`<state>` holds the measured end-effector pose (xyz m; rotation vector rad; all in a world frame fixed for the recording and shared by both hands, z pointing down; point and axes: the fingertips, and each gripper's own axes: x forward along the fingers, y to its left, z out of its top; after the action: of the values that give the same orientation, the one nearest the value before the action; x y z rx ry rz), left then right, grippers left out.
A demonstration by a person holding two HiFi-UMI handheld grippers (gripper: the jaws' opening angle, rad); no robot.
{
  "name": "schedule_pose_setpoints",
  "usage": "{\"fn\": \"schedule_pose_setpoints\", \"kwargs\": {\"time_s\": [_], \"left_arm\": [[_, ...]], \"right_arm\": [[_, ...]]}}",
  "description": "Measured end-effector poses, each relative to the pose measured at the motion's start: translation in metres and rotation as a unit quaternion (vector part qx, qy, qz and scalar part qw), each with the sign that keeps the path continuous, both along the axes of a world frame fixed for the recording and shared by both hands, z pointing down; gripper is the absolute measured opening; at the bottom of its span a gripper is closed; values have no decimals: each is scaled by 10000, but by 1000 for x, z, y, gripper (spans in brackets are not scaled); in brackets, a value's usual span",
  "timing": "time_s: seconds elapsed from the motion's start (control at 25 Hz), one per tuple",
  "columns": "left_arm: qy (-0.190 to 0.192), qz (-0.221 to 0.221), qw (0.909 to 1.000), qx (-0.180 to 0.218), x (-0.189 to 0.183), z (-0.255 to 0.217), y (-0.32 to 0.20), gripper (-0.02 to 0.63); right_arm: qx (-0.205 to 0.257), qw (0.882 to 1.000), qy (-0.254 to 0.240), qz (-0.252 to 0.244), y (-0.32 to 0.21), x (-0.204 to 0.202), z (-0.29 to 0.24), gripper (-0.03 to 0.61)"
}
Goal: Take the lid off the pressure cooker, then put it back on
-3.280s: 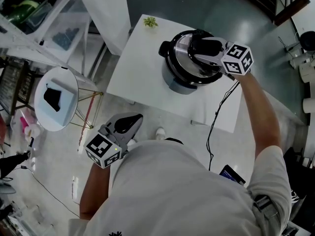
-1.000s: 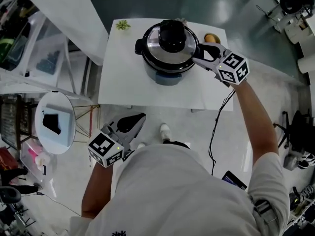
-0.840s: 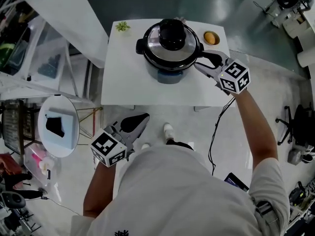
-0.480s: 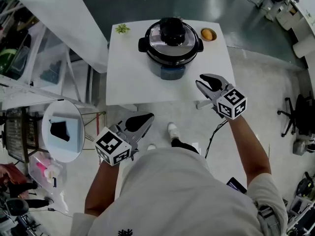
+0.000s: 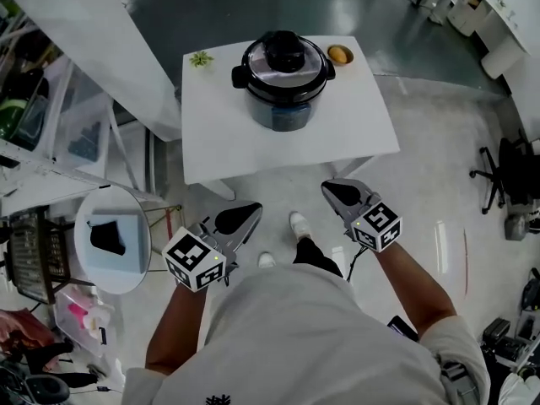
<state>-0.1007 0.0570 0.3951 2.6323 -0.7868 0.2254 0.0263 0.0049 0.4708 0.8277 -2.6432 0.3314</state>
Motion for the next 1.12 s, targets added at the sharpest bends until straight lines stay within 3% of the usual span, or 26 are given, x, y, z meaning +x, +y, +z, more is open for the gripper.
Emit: {"fn": "schedule_pose_setpoints", "kwargs": {"time_s": [0.28, 0.72, 1.12], "left_arm": [[-76, 134, 9998, -116, -17, 13, 48, 6], [-468, 235, 9986, -57, -38, 26, 92, 6], [-334, 457, 9983, -144, -30, 27, 111, 6]], "right_arm": [[-116, 9998, -27, 165, 65, -18, 5, 9], [-166, 9995, -192, 188, 111, -42, -5, 9], [-212, 9994, -195, 180, 136, -47, -6, 9]]}}
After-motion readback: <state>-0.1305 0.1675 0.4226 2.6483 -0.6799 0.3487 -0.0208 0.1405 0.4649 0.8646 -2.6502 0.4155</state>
